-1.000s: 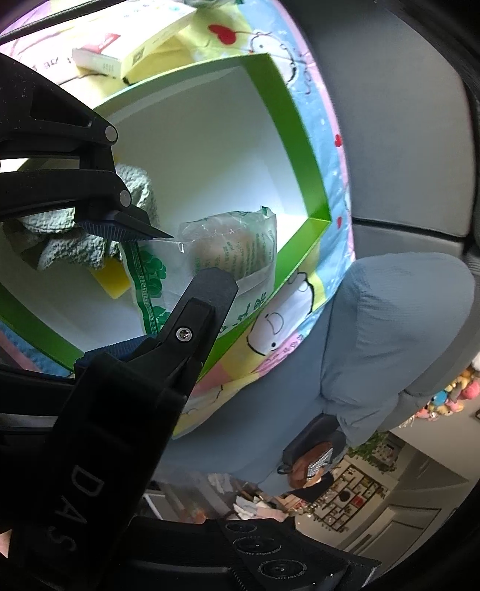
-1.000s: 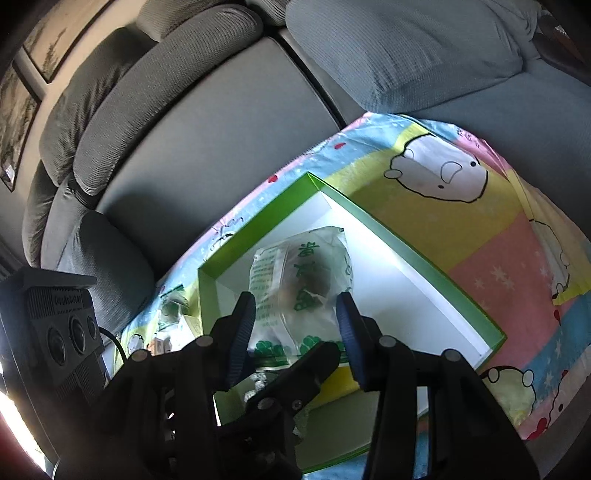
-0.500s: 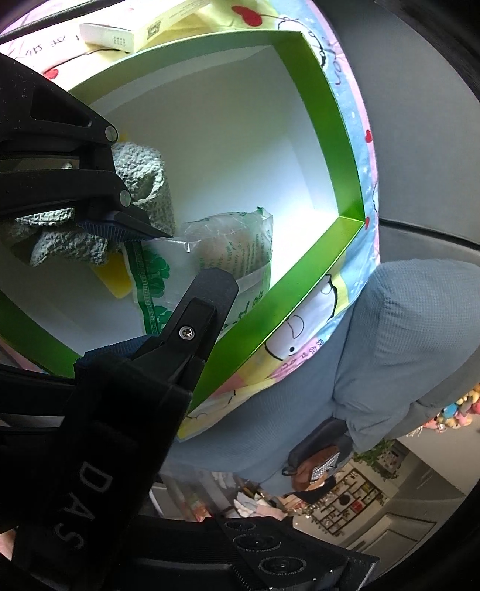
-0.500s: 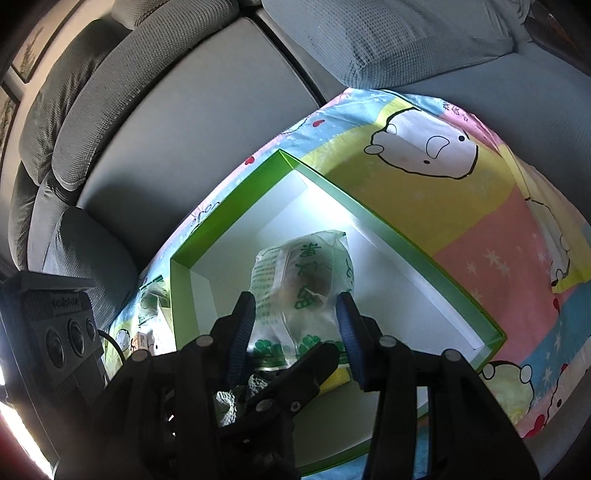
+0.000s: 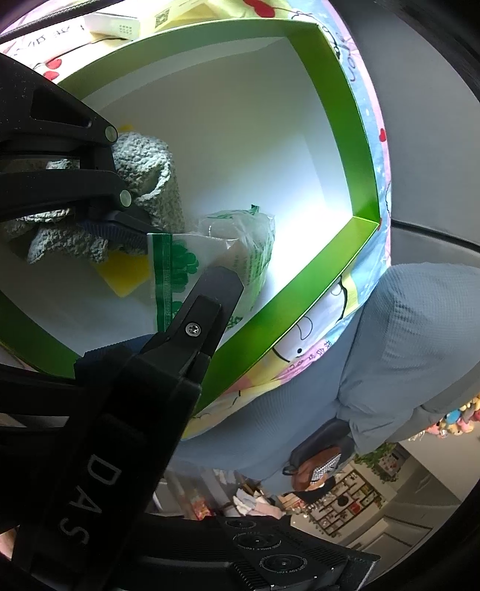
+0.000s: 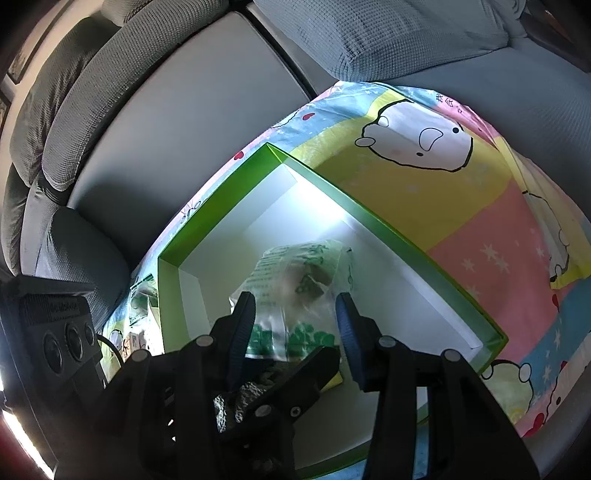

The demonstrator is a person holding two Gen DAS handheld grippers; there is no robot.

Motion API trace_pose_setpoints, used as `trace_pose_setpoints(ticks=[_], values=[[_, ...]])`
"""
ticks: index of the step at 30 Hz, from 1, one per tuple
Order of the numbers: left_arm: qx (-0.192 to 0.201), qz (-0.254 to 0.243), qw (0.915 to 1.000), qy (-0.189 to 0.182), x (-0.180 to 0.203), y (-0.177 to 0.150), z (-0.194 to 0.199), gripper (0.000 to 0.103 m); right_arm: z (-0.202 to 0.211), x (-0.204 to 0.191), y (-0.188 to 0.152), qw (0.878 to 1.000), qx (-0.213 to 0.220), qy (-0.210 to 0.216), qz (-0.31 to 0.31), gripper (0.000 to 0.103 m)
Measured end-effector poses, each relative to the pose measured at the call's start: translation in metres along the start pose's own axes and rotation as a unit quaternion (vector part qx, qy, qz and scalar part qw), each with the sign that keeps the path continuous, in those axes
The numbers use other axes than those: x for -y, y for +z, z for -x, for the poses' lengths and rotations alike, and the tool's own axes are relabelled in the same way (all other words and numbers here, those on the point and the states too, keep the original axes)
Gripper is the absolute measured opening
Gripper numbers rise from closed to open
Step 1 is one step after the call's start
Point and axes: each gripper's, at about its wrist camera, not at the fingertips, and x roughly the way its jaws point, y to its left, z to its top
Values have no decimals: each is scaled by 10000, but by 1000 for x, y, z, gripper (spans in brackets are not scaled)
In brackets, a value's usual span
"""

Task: Organize objects
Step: 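Lower the clear bag into the green box and open the tools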

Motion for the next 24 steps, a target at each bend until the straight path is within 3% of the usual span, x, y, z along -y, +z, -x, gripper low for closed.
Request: trace_pose_setpoints(ticks=[13,24], values=[[70,-24,9999,85,2,0,8,48,4,-1,2,10000,54,-69,-15,46],[358,-38,9984,431,-5,2,38,48,23,-11,1,9993,384,20,10,46]])
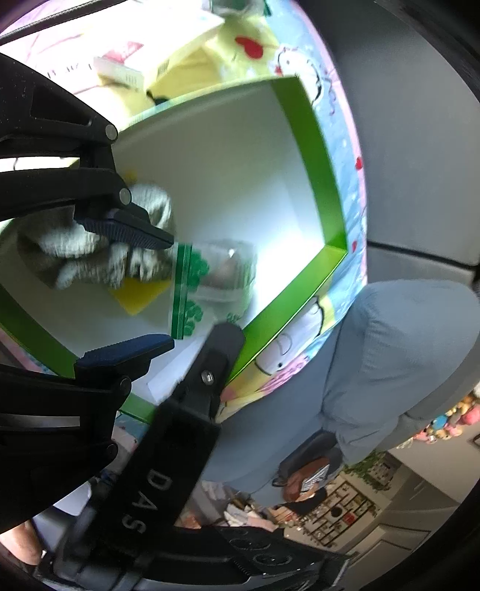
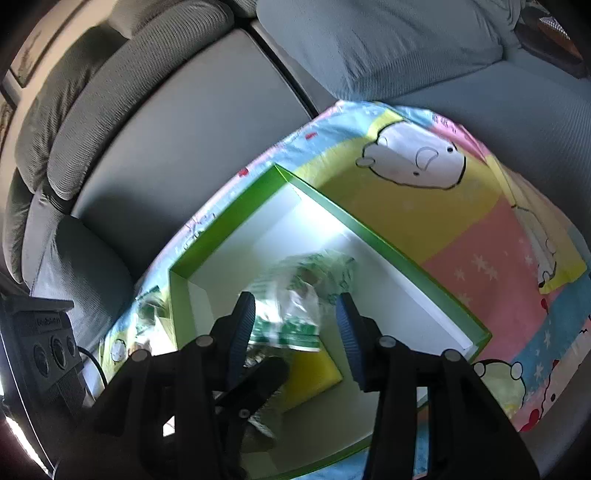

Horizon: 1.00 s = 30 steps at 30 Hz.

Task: Organize objects
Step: 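Lower the clear bag into the green box and open the tools, then withdraw both tools from the box back over the blanket items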

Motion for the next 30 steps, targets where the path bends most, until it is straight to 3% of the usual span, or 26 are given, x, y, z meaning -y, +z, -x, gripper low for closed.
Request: trace_pose_setpoints(ticks=[10,14,16,23,30], values=[[531,298,9978,247,-35,-2,60,48,17,-15,-2,9994,274,152,138,50],[698,465,9954,460,-56,-8,82,48,21,-29,-4,9984,328,321,319,59],[754,594,9935,604,-70,-13,92,60,24,-38,-6,9976,346,412,426,62],[948,1150,9832,1058,-127,-41,118,65,26,-82,-18,9912,332,768,1029,69],[1108,2024,9606,1551,-197,-80,130,67,9,-137,-40,9775,97,1029,1836,71]])
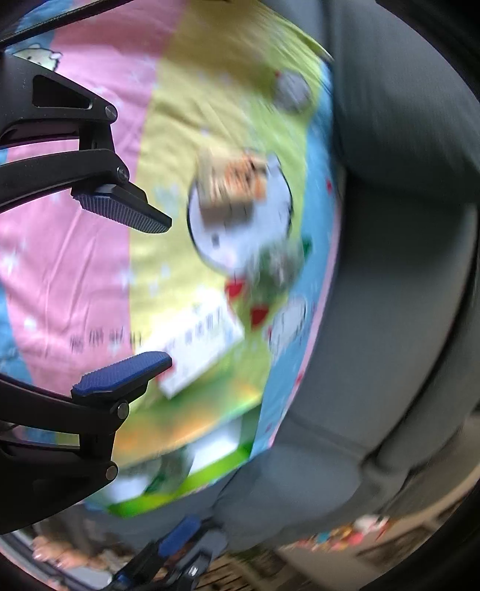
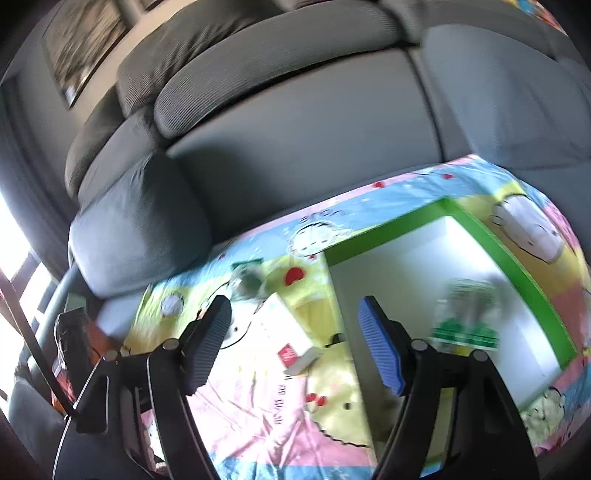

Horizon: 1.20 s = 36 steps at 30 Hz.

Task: Organize objects
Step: 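Withdraw both tools from the box back over the blanket items, then move the right tool to the white medicine box and close on it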

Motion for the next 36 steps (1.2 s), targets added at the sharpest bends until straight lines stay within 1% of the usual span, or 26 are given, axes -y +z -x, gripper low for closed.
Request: trace_pose_setpoints(ticks=[3,6,9,11,12,15,18,20,24,28,33,36], values=[[-38,210,9993,316,-24,-7,-11,67,-25,-22,-9,9990,-325,36,316,71],[-259,307,9970,658,-39,-11,-21,67,-52,-38,-16,9963,-653,70,551,71],[-151,333,9955,870,-50,-9,-18,67,-77,-48,-24,9937,-849,76,728,74],[-118,426,9951,883,-58,-10,-13,67,-95,-54,-28,9915,-987,-61,843,74],[-132,491,9949,870,-62,-10,-13,67,-107,-56,-32,9896,-1078,-217,927,74],[-184,610,9941,877,-71,-11,-10,67,-130,-59,-36,9846,-1146,-651,1150,74],[-155,646,9932,958,-76,-10,-8,67,-147,-60,-39,9785,-1258,-982,1304,74],[-150,684,9931,946,-79,-9,-7,67,-157,-58,-41,9746,-1366,-1118,1375,74],[-186,697,9934,890,-80,-9,-7,67,-167,-56,-45,9685,-1379,-1419,1510,74],[-177,677,9939,857,-79,-9,-6,67,-171,-54,-45,9663,-1376,-1535,1543,74],[-187,730,9938,820,-81,-8,-6,67,-166,-54,-42,9680,-1286,-1538,1506,74],[-192,745,9938,801,-82,-8,-5,67,-168,-54,-44,9670,-1299,-1570,1528,74]])
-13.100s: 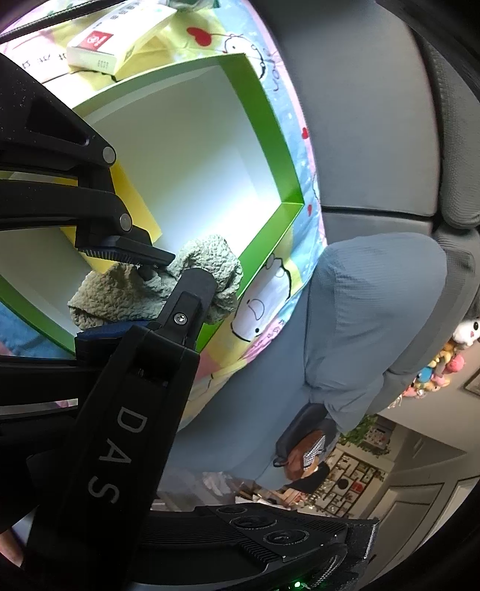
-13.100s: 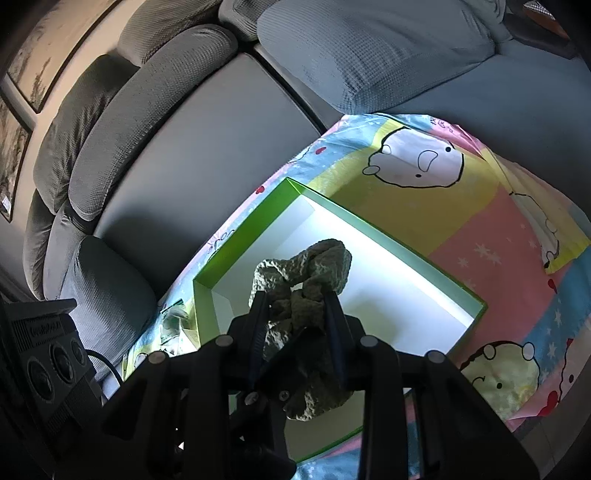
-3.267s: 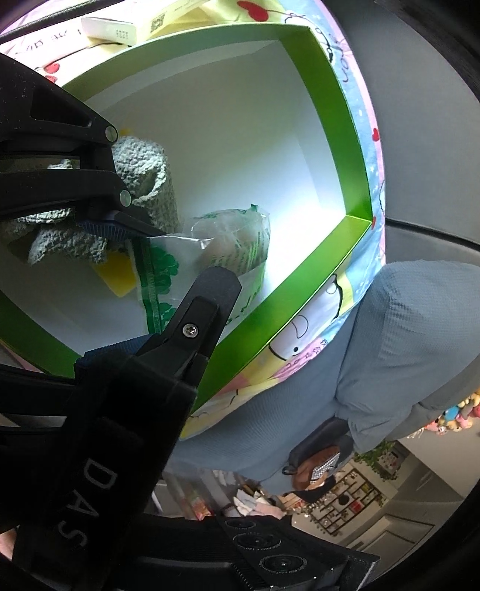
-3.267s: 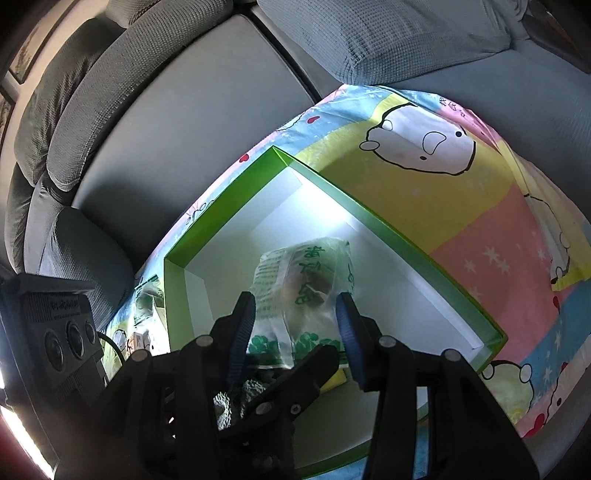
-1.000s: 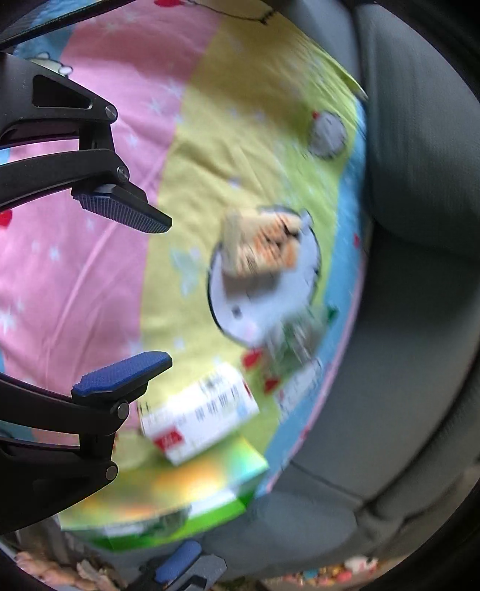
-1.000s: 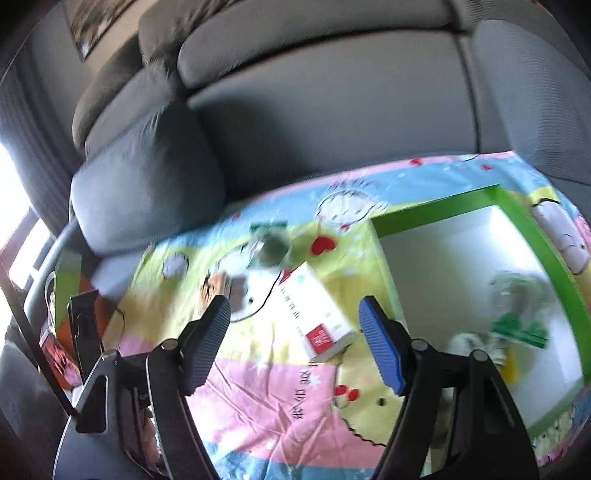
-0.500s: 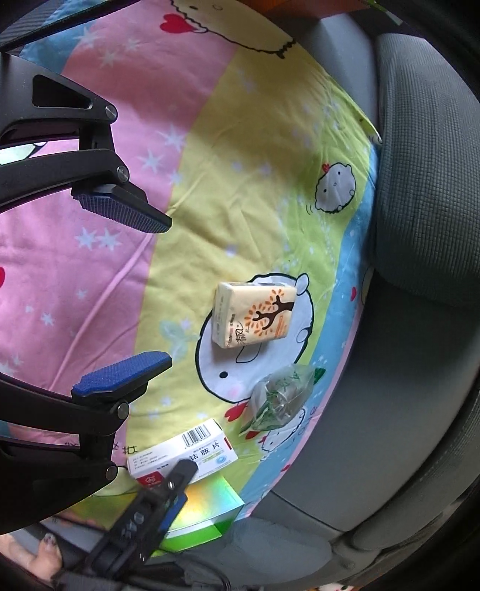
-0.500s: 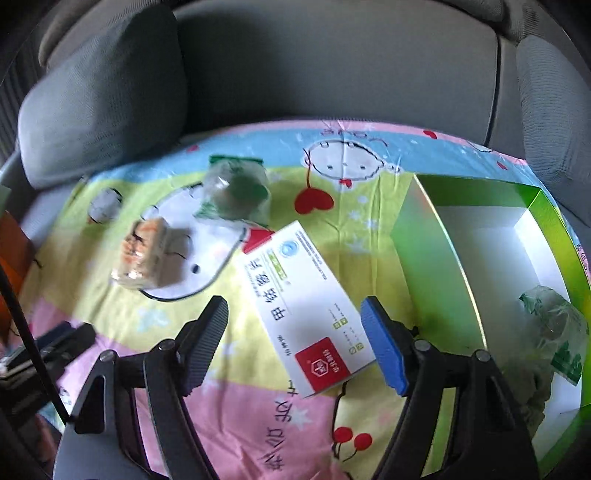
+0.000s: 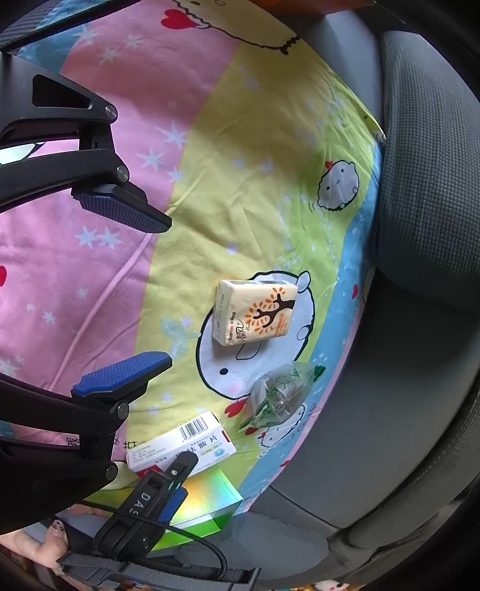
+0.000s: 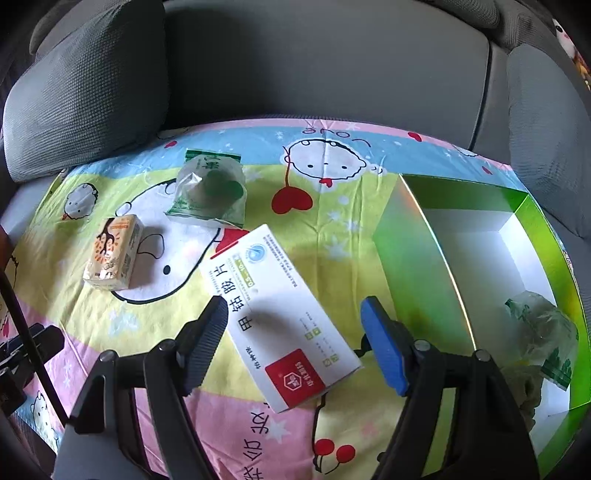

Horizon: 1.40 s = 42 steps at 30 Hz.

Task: Organize objects
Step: 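Move the right tool to the white medicine box and close on it, then lift the white medicine box off the blanket with the right tool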

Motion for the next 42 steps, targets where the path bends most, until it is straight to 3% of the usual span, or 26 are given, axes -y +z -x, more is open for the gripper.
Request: trace_pose_setpoints(ticks=[5,13,19,23,32,38,42], values=[[-41,-26,10000,16,1,0,-1,67,-9,-3,-2,9999,-121,109,10,71],[-55,-2,10000,27,0,0,-1,67,-5,-9,-3,9992,-90,393,74,46],[-72,-23,10000,32,2,-1,-2,67,-6,-6,-3,9981,-205,570,-137,48],[-86,-23,10000,38,2,-2,-2,67,-7,-11,-4,9981,-284,537,-45,58],[-111,-22,9999,49,1,-2,-3,67,-14,-21,-7,9983,-318,413,248,66],[-115,-18,9999,50,1,-2,-3,67,-28,-26,-10,9972,-573,371,307,57],[-109,34,9999,43,-2,-3,-3,67,-24,-35,-12,9941,-646,792,350,57]])
